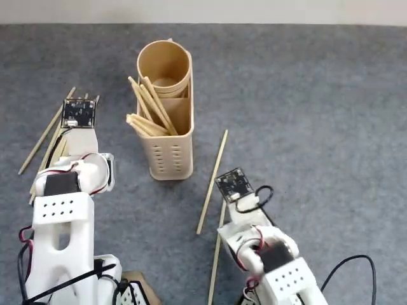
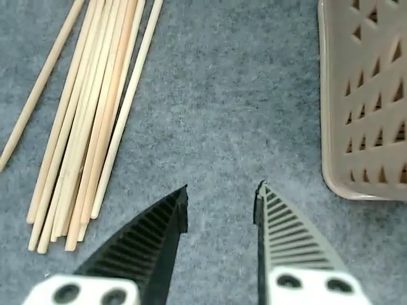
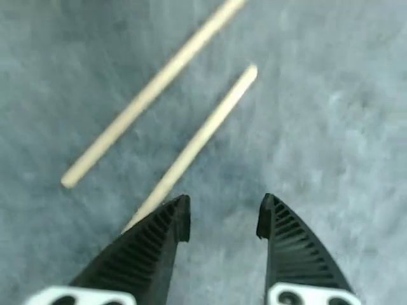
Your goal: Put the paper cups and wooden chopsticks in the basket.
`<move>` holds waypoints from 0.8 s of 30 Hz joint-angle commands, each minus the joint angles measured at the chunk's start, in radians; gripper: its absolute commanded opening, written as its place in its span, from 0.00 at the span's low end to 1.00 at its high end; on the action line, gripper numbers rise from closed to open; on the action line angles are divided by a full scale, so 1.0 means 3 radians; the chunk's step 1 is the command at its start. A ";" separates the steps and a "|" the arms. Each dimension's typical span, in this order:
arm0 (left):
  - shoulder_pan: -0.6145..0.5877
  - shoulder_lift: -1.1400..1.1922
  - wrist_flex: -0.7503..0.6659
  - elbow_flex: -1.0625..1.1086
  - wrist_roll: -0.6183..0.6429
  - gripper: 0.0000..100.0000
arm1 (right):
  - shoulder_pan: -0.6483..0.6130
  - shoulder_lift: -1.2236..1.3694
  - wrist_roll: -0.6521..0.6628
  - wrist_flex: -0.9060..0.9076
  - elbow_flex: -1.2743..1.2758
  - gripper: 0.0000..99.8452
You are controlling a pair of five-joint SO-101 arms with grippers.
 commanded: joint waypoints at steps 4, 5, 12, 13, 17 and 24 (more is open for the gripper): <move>-0.0023 -0.0069 -0.0056 -0.0013 0.0118 0.20 | -0.0074 0.1578 -0.0322 -0.0529 -0.0463 0.18; -0.0023 -0.0069 -0.0056 -0.0013 0.0118 0.20 | -0.0079 0.1736 -0.0399 -0.0632 -0.0483 0.18; 0.0023 -0.0069 -0.0061 0.0018 0.0118 0.20 | -0.0064 0.1782 -0.0501 -0.0713 -0.0499 0.18; 0.0054 -0.0069 -0.0061 0.0028 0.0118 0.20 | -0.0064 0.1655 -0.0614 -0.0713 -0.0499 0.18; 0.0136 -0.0069 -0.0061 0.0043 0.0118 0.20 | -0.0079 0.1071 -0.0890 -0.0642 -0.0473 0.18; 0.0136 -0.0069 -0.0077 0.0054 0.0118 0.20 | -0.0345 0.0509 -0.0890 -0.0616 -0.0243 0.18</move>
